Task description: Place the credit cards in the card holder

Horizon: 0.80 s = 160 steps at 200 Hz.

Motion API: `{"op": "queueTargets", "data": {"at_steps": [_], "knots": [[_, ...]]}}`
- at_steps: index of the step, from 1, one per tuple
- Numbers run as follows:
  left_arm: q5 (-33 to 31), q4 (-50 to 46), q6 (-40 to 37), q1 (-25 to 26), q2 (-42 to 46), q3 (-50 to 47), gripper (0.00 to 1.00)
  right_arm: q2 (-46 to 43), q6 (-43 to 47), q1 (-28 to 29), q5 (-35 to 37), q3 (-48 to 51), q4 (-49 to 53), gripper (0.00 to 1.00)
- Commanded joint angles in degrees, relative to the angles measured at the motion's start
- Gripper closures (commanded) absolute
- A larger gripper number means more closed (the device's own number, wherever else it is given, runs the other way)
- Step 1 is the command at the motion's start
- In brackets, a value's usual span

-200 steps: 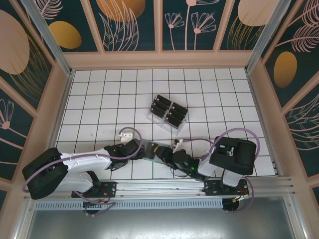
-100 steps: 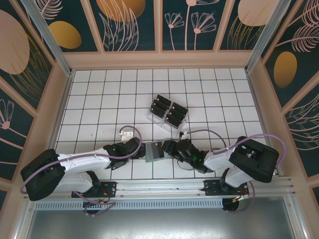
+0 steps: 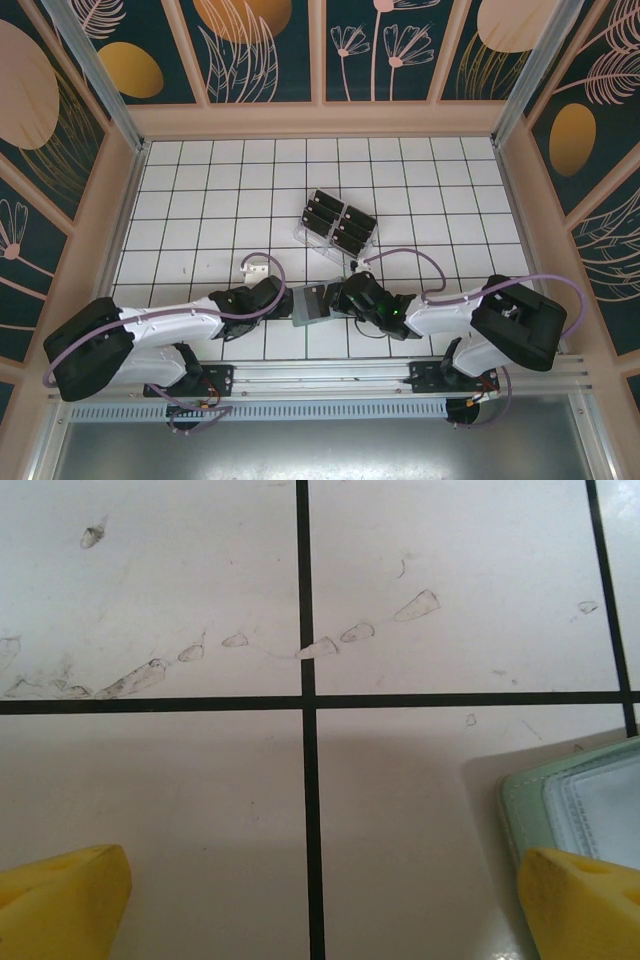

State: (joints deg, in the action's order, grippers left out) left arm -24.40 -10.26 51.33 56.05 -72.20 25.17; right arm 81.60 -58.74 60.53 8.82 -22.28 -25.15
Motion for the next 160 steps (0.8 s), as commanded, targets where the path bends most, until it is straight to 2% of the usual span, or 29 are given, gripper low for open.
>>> {"op": "queueTargets", "data": {"at_steps": [1,37,103,160], "knots": [[0.4,0.9,-0.3,0.3,-1.2,-0.6,0.01,1.8,1.7,0.5,-0.5,-1.9,0.6,0.75],[0.4,1.7,-0.2,0.2,-2.2,-1.1,0.01,4.1,1.5,0.8,-1.5,-2.6,-1.0,0.77],[0.7,3.1,-0.1,0.2,-3.8,-1.9,0.01,5.9,1.7,1.5,-2.8,-3.5,-2.3,0.92],[0.9,4.1,-0.2,0.3,-4.9,-1.9,0.01,7.2,1.5,2.6,-3.8,-4.7,-3.0,0.97]]}}
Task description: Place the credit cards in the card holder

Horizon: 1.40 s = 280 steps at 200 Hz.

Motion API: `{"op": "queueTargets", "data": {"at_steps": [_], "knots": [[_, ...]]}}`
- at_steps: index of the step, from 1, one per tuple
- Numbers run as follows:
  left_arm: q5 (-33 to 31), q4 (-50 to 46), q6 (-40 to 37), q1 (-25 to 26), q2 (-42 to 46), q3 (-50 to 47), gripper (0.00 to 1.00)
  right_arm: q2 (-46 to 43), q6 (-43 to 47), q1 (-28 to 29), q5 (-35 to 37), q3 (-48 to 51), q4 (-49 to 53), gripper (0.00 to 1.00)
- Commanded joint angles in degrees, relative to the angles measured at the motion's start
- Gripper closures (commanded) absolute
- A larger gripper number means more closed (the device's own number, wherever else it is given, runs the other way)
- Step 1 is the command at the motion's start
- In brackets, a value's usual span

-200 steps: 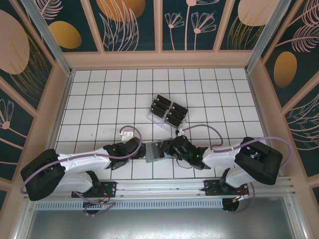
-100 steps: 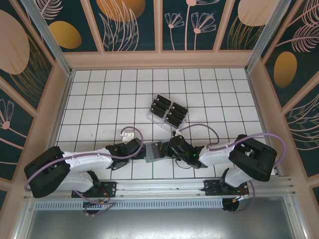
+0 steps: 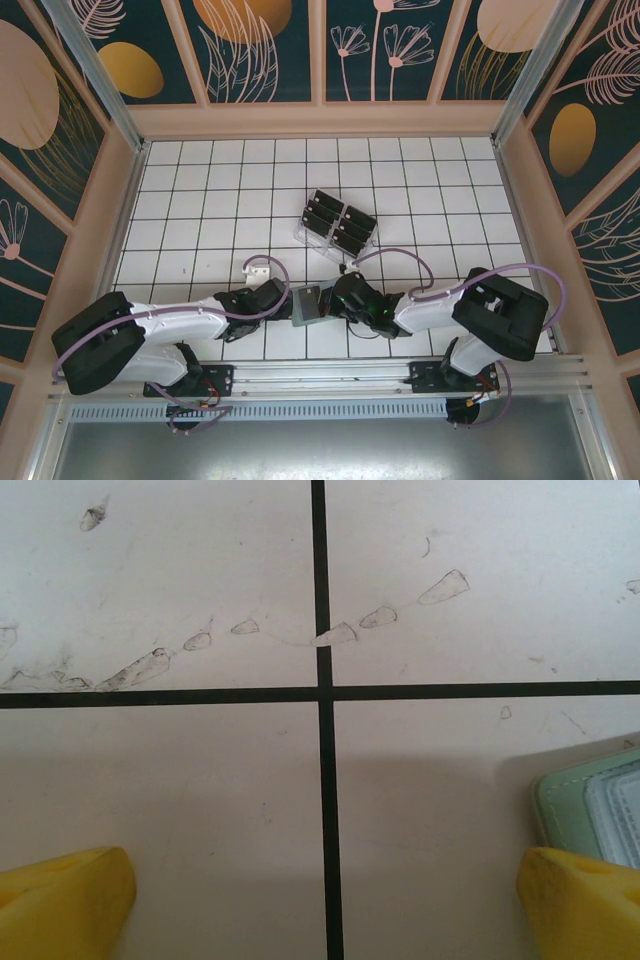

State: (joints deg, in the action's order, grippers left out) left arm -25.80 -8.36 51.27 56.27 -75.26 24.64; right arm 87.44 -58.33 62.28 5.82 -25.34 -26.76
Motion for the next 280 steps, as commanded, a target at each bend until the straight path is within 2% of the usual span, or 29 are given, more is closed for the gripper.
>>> {"op": "queueTargets", "data": {"at_steps": [1,100,153,190,204,236,261,280], "knots": [[2.3,2.1,-0.1,0.1,-1.9,-1.4,0.01,1.3,1.0,0.9,-0.8,-1.6,-1.4,0.97],[2.3,2.6,-0.2,0.1,-2.3,-1.2,0.01,4.4,0.4,1.2,-3.8,-3.4,-4.7,0.97],[1.0,1.0,1.1,0.0,0.2,-0.9,0.01,-0.6,1.1,0.7,-3.1,-3.0,-3.4,0.92],[-1.4,-2.9,1.6,0.0,4.0,0.9,0.01,-10.9,5.5,-1.7,0.3,-3.8,5.4,0.72],[-2.0,-3.8,1.3,0.1,5.2,1.7,0.01,-15.3,8.7,-3.6,1.8,-5.2,10.8,0.68],[-2.4,-4.6,0.7,0.0,5.7,4.0,0.01,-22.0,16.6,-10.5,2.4,-10.0,22.6,0.64],[-2.2,-3.8,0.3,0.0,4.4,5.1,0.01,-22.3,23.5,-15.2,2.1,-15.3,30.2,0.64],[-1.0,-2.7,0.3,0.0,3.2,5.7,0.01,-21.9,25.8,-16.1,1.1,-17.1,32.4,0.64]]}}
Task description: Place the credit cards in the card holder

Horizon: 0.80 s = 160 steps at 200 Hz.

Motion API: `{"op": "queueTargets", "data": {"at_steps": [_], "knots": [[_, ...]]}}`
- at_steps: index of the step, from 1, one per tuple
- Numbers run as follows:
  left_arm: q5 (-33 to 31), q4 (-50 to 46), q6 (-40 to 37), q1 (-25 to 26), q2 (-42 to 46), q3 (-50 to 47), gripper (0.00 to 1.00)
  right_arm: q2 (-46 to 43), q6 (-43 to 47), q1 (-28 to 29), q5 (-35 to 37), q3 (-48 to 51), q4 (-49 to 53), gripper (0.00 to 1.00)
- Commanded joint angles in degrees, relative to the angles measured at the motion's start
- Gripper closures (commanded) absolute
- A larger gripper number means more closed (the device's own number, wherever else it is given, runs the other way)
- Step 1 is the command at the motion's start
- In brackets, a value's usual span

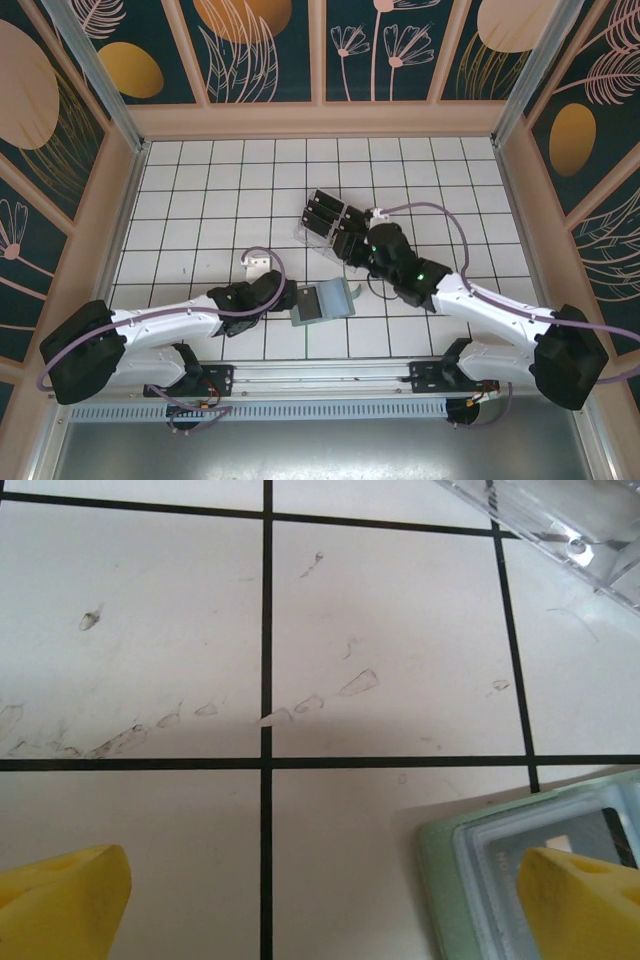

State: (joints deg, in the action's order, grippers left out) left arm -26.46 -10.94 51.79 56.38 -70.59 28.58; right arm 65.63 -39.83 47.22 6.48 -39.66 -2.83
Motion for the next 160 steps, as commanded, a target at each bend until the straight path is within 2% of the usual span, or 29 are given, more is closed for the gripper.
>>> {"op": "queueTargets", "data": {"at_steps": [1,23,45,72,94,128,160], "knots": [[-0.3,0.0,-0.3,-0.1,-1.5,1.7,0.01,-0.1,7.3,-1.0,0.3,-2.8,8.5,0.64],[0.4,0.6,-0.3,-0.1,-3.0,2.1,0.01,-0.4,4.5,0.1,-3.0,0.4,5.6,0.64],[0.5,0.6,-0.1,-0.1,-3.6,1.7,0.01,0.5,0.6,4.9,-3.9,4.7,0.8,0.66],[0.4,0.1,1.0,-0.1,-3.5,0.3,0.01,5.1,-4.4,11.7,-3.8,7.6,-6.1,0.7],[0.3,-0.2,2.3,0.0,-3.1,-1.7,0.01,9.8,-7.2,14.9,-4.2,8.7,-11.7,0.73],[0.3,-0.1,3.9,-0.1,-2.7,-4.0,0.01,15.5,-9.0,16.6,-5.0,8.7,-16.2,0.75],[0.3,0.5,4.2,-0.1,-2.7,-5.0,0.01,17.3,-9.9,16.9,-4.6,9.3,-17.5,0.75]]}}
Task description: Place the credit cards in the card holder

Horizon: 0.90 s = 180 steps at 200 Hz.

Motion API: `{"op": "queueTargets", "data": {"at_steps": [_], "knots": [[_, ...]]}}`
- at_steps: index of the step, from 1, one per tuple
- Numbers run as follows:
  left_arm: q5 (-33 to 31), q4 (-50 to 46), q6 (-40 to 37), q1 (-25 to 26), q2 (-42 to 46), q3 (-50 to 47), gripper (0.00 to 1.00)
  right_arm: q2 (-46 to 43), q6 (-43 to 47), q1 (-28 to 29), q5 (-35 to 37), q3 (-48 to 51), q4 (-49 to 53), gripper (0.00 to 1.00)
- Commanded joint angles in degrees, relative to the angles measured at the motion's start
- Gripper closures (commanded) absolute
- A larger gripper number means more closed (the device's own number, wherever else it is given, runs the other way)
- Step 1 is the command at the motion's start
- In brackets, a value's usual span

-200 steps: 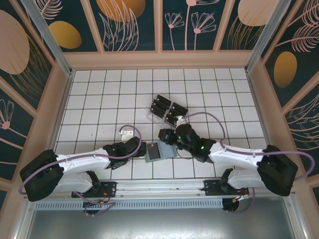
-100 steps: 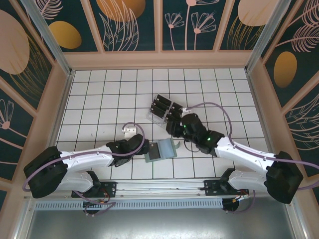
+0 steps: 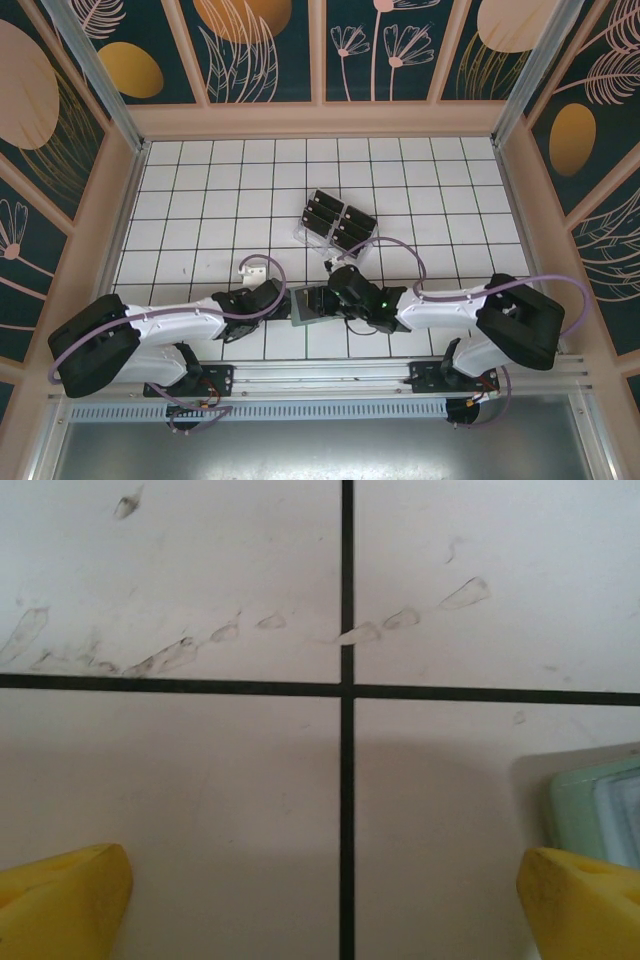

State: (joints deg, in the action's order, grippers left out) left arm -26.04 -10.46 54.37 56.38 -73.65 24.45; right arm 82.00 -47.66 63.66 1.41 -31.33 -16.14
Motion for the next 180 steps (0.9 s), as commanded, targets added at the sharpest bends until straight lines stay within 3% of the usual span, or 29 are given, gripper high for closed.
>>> {"op": "queueTargets", "data": {"at_steps": [1,180], "knots": [[-0.1,0.0,1.6,-0.1,0.4,-0.9,0.01,1.0,-2.1,0.5,0.5,1.0,-4.2,0.75],[1.0,3.2,1.3,-0.1,-2.9,-0.7,0.01,7.4,-4.6,1.5,1.1,0.9,-5.5,0.75]]}}
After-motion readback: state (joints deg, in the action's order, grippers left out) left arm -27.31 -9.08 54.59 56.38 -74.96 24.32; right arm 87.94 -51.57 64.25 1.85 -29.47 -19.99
